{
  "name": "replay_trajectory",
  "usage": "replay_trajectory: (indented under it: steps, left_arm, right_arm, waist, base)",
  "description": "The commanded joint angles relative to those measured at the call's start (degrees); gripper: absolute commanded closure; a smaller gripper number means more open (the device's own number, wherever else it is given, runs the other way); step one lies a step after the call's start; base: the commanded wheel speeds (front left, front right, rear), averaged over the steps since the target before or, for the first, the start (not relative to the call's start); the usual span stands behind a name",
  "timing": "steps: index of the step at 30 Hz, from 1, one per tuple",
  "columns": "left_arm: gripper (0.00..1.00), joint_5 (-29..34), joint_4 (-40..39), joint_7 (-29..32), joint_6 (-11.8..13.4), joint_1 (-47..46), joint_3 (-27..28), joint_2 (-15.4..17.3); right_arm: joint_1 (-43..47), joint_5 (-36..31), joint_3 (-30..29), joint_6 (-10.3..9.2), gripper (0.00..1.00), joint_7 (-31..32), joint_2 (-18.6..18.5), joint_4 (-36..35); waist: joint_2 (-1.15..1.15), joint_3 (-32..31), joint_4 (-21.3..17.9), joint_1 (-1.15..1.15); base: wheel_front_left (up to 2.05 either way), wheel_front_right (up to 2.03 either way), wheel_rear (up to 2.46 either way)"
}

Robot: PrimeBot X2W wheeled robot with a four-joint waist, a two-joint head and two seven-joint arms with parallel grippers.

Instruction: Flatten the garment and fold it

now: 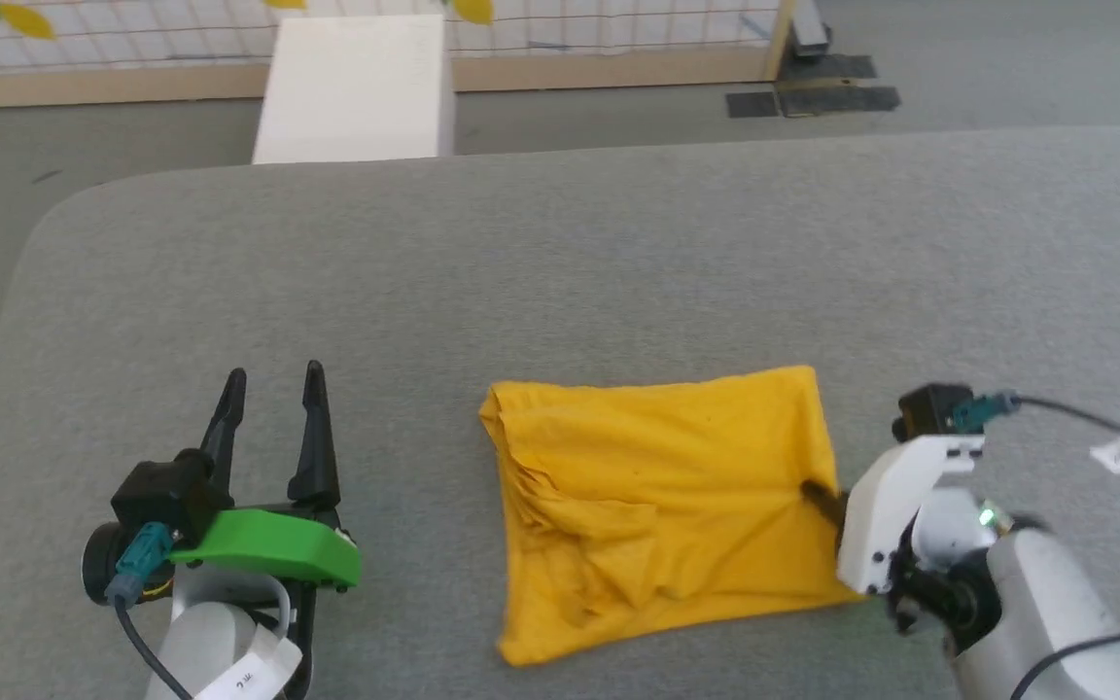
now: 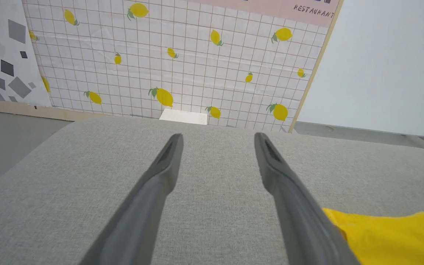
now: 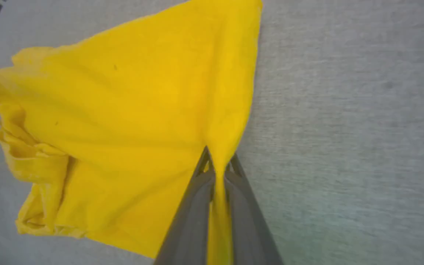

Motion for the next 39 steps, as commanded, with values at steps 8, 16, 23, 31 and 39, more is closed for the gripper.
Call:
replay_trajectory:
  steps: [8, 16, 23, 31, 39]
  left_arm:
    - [0.0, 1.8, -2.4, -0.3, -0.1, 0.6, 0.8, 0.3]
    - [0.0, 3.3, -4.3, -0.3, -0.4, -2.6, 0.0, 2.6]
    - [0.0, 4.9, -9.0, 2.8, -0.6, -5.9, -0.5, 6.5]
    - [0.0, 5.8, -15.7, 7.9, -0.7, -7.0, -0.3, 10.1]
    - [0.0, 5.8, -19.0, 10.3, -0.7, -6.4, -0.1, 11.7]
  right_arm:
    - [-5.8, -11.0, 5.5, -0.09, 1.0, 0.0, -11.2, -4.8]
    - [-13.4, -15.7, 4.8, -0.09, 1.0, -4.4, -18.4, -3.1]
    - [-20.9, -22.7, -3.5, -0.09, 1.0, -11.1, -19.8, 3.3]
    - [-27.3, -35.7, -19.5, -0.09, 1.0, -18.8, -16.4, 9.2]
    - [-28.8, -46.8, -34.1, -0.09, 1.0, -22.5, -13.0, 12.0]
  waist:
    - [0.0, 3.6, -10.7, 0.0]
    - [0.0, 9.9, -18.4, 0.0]
    - [0.0, 17.0, -21.5, 0.0]
    - [0.0, 23.2, -21.5, 0.0]
    - [0.0, 24.8, -20.3, 0.0]
  base:
    - [0.0, 0.0, 0.0]
    - [0.0, 0.0, 0.0]
    - [0.0, 0.0, 0.0]
    - [0.0, 0.0, 0.0]
    - [0.0, 0.0, 0.0]
